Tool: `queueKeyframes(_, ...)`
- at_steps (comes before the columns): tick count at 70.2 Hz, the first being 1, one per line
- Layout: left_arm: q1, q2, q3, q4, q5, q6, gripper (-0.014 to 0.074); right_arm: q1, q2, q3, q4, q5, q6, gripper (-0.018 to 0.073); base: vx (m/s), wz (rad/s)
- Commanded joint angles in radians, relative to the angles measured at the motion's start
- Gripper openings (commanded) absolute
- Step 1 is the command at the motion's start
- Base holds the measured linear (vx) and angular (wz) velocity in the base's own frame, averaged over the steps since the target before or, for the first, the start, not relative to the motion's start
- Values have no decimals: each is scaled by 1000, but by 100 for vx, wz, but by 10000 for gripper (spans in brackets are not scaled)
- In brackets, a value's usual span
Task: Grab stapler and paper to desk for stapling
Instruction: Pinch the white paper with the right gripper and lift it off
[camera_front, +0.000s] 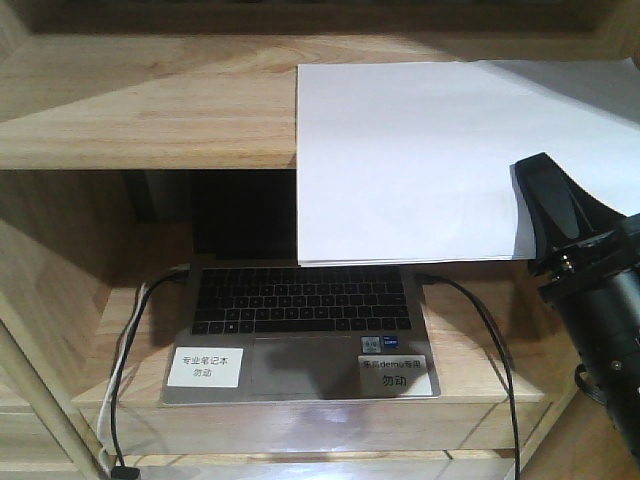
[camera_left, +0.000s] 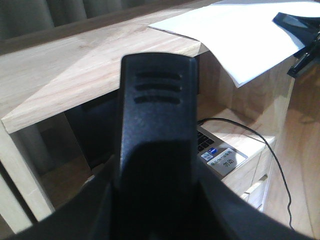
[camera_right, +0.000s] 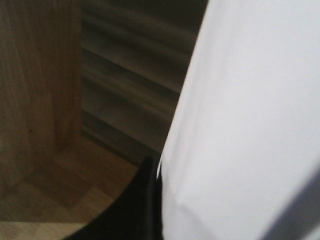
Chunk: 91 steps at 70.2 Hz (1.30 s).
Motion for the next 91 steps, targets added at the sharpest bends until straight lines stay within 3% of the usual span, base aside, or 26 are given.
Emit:
queueKeyframes(1, -3, 11, -23, -8, -118, -3, -6, -5, -11, -29, -50, -173, -4, -11, 0, 0)
queueKeyframes(30, -3, 11, -23, -8, -118, -3, -6, -5, -26, -29, -135, -190, 76, -7, 0, 0)
queueKeyframes(57, -3, 11, -23, -8, -118, -3, -6, -5, -150, -116, -259, -175, 62, -7, 0, 0)
queueKeyframes(91, -3, 11, -23, -8, -118, -3, -6, -5, -364, -241, -297, 6, -219, -7, 0, 0)
